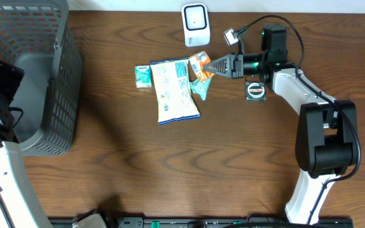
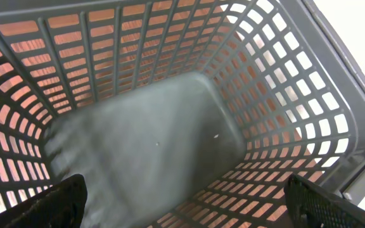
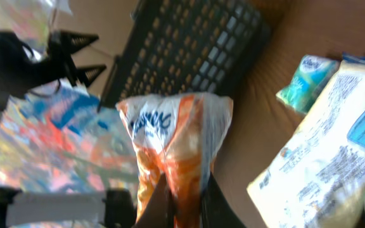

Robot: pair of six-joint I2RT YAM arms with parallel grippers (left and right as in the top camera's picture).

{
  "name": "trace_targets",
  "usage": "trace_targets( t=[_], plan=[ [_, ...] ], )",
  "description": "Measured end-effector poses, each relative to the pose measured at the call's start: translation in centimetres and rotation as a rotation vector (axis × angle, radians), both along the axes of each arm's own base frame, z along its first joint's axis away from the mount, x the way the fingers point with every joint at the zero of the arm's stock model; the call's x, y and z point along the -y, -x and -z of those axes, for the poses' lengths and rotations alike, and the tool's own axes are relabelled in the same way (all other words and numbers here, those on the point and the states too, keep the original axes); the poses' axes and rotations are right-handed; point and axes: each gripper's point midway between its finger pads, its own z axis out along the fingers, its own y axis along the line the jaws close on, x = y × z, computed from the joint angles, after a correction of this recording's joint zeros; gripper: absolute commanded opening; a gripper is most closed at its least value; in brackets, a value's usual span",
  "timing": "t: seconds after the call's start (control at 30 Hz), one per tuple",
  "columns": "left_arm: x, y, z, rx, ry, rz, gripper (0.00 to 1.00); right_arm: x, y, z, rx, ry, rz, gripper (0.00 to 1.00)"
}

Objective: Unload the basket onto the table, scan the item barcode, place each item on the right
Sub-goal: 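Carry the orange pack toward the white scanner, right gripper, then hold the orange pack up under the scanner face, right gripper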

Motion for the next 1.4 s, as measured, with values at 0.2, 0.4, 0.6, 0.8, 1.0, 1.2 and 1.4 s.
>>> trace_targets(
  t=[0.2, 0.4, 0.6, 0.8, 1.0, 1.2, 1.4],
  plan=[
    [0.0, 0.0, 0.0, 0.001, 0.0, 0.0, 0.98, 0.0, -0.3, -0.5, -0.053, -0.003, 0.008, 0.01],
    [0.0, 0.0, 0.0, 0.001, 0.0, 0.0, 0.98, 0.0, 0.0, -0.7, -0.072, -0.012, -0.012, 0.01],
    [0.0, 0.0, 0.0, 0.001, 0.0, 0.0, 0.98, 0.0, 0.7, -1.0, -0.075, -0.029, -0.049, 0.01],
    [0.0, 0.0, 0.0, 0.001, 0.0, 0.0, 0.98, 0.0, 0.8, -1.1, -0.076, -0.033, -0.058, 0.01],
    [0.0, 0.0, 0.0, 0.001, 0.0, 0.0, 0.98, 0.0, 0.9, -1.0, -0.084, -0.034, -0.061, 0.01],
    [0.0, 0.0, 0.0, 0.001, 0.0, 0.0, 0.98, 0.0, 1.1, -0.8, -0.125, -0.03, -0.06, 0.01],
    [0.0, 0.0, 0.0, 0.001, -0.001, 0.0, 0.98, 0.0, 1.1, -0.7, -0.117, -0.03, -0.061, 0.01]
  ],
)
